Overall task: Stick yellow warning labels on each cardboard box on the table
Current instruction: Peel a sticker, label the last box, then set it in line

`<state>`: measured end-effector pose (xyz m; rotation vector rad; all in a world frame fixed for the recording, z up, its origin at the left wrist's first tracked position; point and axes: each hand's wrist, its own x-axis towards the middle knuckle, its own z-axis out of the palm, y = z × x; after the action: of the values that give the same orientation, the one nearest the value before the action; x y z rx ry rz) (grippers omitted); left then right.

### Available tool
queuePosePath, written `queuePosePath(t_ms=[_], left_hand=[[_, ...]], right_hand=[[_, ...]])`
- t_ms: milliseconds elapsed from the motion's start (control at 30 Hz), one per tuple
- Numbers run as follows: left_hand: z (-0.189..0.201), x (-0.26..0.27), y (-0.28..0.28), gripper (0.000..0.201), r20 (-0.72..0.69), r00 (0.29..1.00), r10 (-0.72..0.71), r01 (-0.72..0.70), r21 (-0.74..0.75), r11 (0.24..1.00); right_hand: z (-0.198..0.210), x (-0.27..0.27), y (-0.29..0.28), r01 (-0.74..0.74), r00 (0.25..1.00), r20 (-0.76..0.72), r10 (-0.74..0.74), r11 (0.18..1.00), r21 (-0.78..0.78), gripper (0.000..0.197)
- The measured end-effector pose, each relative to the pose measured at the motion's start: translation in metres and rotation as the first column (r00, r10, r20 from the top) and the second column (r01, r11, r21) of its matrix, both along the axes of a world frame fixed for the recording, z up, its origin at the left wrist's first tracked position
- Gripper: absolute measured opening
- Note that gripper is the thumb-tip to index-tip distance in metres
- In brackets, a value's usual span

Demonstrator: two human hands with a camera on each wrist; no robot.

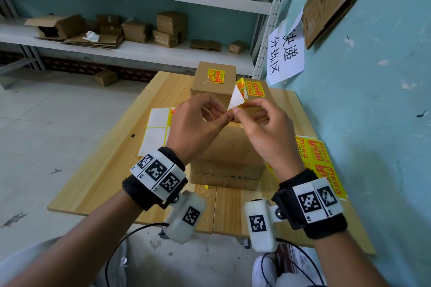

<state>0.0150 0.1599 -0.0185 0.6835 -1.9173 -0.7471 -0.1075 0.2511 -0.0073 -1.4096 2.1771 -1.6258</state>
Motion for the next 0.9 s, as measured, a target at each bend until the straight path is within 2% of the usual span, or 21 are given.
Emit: queuePosePath(t_ms=[133, 300, 600, 900], left_hand=[[0.003, 0.003, -0.006, 0.017, -0.038, 0.999, -0.007, 0.013, 0.165, 0.986], [0.005, 0.007, -0.009, 0.018, -0.016, 0.993, -0.113, 0.112, 0.320, 0.941], [0.010, 0.013, -0.010, 0.022, 0.062, 0.972, -0.226, 0.185, 0.393, 0.901], [0.012, 0.020, -0.012, 0.020, 0.119, 0.952, -0.281, 0.211, 0.410, 0.887]], right_hand=[[-0.003, -0.005, -0.001, 0.017, 0.998, -0.065, -0.018, 1.000, -0.009, 0.026], [-0.007, -0.011, -0.002, 0.037, 0.989, -0.145, -0.039, 0.999, -0.017, 0.022], [-0.005, -0.018, -0.002, 0.050, 0.986, -0.160, -0.054, 0.998, -0.027, 0.008], [-0.005, -0.022, 0.002, 0.064, 0.986, -0.158, -0.061, 0.998, 0.019, 0.013]])
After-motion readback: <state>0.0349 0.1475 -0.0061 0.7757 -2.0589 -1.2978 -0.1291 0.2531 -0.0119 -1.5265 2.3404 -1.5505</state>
